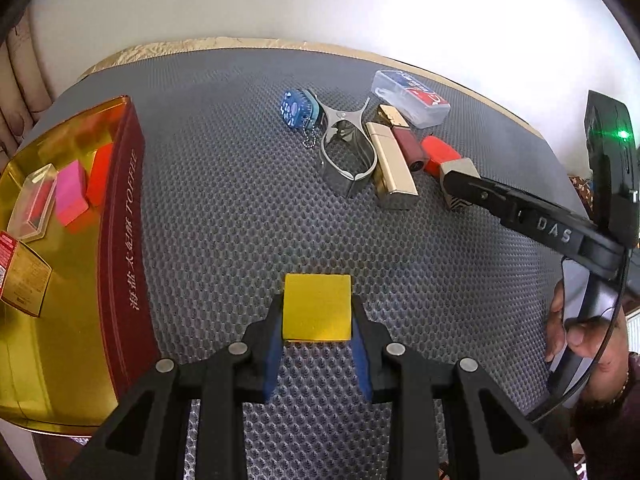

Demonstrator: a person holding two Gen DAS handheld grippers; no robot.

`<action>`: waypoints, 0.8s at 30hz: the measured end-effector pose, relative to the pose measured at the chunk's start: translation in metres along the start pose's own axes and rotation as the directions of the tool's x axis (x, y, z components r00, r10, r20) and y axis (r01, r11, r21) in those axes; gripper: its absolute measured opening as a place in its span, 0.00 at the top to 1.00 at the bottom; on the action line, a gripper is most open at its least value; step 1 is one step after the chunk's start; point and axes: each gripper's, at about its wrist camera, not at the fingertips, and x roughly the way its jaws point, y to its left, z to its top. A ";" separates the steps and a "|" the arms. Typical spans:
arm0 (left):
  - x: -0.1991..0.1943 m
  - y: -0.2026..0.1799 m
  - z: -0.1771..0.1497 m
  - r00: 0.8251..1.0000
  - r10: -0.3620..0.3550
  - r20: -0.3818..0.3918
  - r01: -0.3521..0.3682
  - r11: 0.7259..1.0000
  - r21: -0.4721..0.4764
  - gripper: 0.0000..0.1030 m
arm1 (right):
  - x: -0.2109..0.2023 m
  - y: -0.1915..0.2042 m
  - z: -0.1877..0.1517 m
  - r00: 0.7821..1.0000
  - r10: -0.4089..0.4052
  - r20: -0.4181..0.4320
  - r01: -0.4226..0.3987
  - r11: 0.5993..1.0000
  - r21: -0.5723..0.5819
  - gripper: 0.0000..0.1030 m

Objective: Organize rigid objects
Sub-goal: 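Grasp the white block with the right gripper while the left gripper holds the yellow block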

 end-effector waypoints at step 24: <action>-0.013 -0.004 0.003 1.000 -0.012 0.019 0.013 1.000 -0.009 0.71 | -0.003 -0.018 -0.017 0.999 -0.025 0.037 0.024 1.000 0.018 0.72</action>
